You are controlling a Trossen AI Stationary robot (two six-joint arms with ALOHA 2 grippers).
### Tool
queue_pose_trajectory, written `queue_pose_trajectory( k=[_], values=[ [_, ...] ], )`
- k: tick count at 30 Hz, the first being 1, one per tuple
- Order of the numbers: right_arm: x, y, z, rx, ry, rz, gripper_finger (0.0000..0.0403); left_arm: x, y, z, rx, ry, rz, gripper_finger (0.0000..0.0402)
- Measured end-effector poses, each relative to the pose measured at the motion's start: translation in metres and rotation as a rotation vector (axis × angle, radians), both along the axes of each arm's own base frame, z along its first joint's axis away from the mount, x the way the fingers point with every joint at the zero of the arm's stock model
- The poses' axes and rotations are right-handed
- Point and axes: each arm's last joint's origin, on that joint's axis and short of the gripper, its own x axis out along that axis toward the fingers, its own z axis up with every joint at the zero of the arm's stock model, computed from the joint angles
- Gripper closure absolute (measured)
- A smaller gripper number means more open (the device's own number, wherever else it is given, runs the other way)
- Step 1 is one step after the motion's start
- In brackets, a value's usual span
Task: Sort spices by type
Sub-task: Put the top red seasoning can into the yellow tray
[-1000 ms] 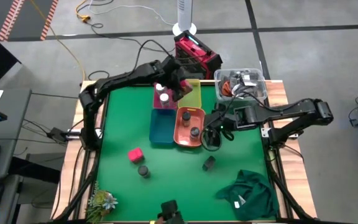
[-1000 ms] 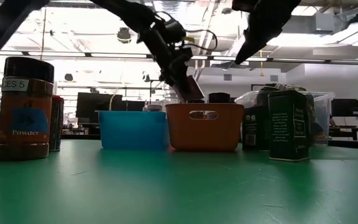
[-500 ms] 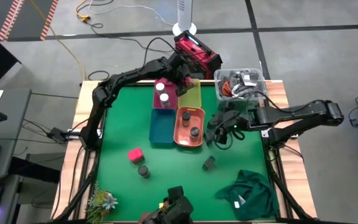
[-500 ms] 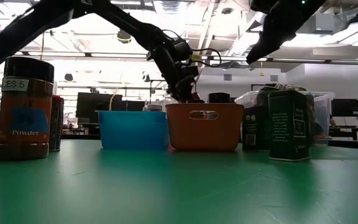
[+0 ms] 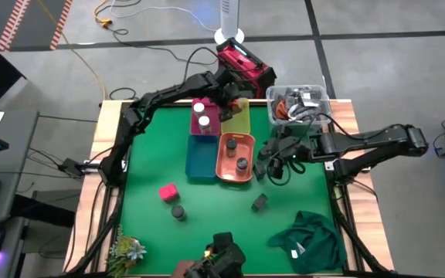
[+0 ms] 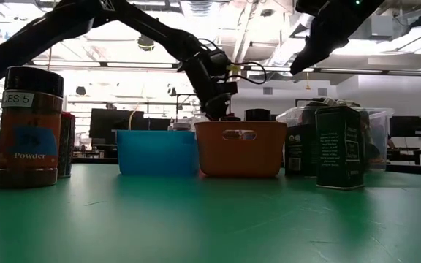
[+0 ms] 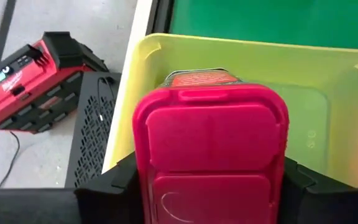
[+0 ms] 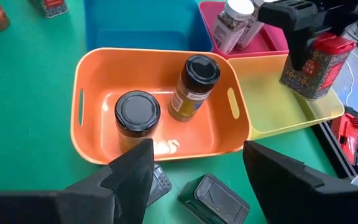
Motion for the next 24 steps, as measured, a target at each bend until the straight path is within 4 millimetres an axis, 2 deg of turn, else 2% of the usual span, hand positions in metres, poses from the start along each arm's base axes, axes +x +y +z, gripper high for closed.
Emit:
queue_pose_trajectory(
  k=[10,24],
  values=[
    [0.0000,0.0000,0.0000,0.000,0.000,0.000,0.0127,0.0024,-0.0097,-0.0024,-0.024,0.036,-0.017,0.0163],
    [0.0000,0.0000,0.0000,0.002,0.000,0.001,0.0127,0.0028,-0.0089,-0.0019,-0.028,0.023,0.001,0.0160]
  ],
)
